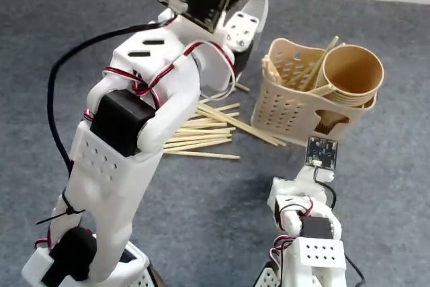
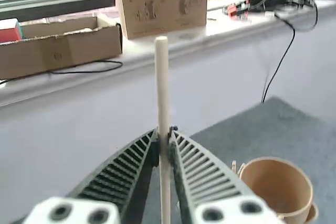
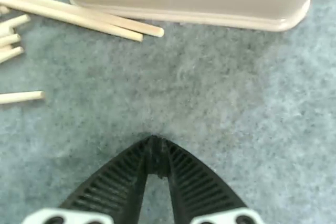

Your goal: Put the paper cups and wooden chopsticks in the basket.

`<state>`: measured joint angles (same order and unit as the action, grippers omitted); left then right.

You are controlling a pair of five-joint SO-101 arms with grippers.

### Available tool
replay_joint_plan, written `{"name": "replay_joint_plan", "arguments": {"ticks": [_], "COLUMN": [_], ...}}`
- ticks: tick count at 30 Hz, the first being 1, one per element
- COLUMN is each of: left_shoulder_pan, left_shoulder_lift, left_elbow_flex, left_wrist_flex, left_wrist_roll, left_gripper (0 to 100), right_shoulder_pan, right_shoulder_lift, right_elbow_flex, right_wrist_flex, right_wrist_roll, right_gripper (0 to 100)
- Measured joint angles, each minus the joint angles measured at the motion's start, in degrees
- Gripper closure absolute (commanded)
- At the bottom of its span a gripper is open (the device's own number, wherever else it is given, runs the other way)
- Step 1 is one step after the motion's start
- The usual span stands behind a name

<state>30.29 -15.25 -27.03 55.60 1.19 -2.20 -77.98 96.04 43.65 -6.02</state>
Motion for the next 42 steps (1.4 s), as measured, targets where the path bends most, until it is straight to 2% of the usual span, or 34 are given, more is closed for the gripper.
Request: {"name": "replay_joint_plan", "arguments": {"ticks": [7,15,22,27,31,42], "left_shoulder_pan": [0.00,0.00,0.44,1.41,1.32,1.23], "left_shoulder_lift": [0.00,1.85,5.01,7.03,7.03,7.03], "left_elbow_flex": [0.00,8.00,13.63,16.53,17.67,9.32], "left_wrist_flex": [-6.77,-20.48,-27.96,-28.22,-27.87,-8.97], "left_wrist_roll": [5.45,9.58,10.02,10.11,10.11,10.02], "left_gripper": [99,99,99,88,84,82], "right_shoulder_pan": [0.00,0.00,-0.09,-0.09,-0.09,-0.09], "right_shoulder_lift": [0.00,0.00,0.00,0.00,0.00,0.00], "right_elbow_flex": [0.00,0.00,0.00,0.00,0.00,0.00], "right_wrist_flex": [0.00,0.00,0.00,0.00,0.00,0.00], "right_wrist_roll": [0.00,0.00,0.00,0.00,0.00,0.00], "right_gripper": [99.2,99.2,99.2,99.2,99.2,99.2]}}
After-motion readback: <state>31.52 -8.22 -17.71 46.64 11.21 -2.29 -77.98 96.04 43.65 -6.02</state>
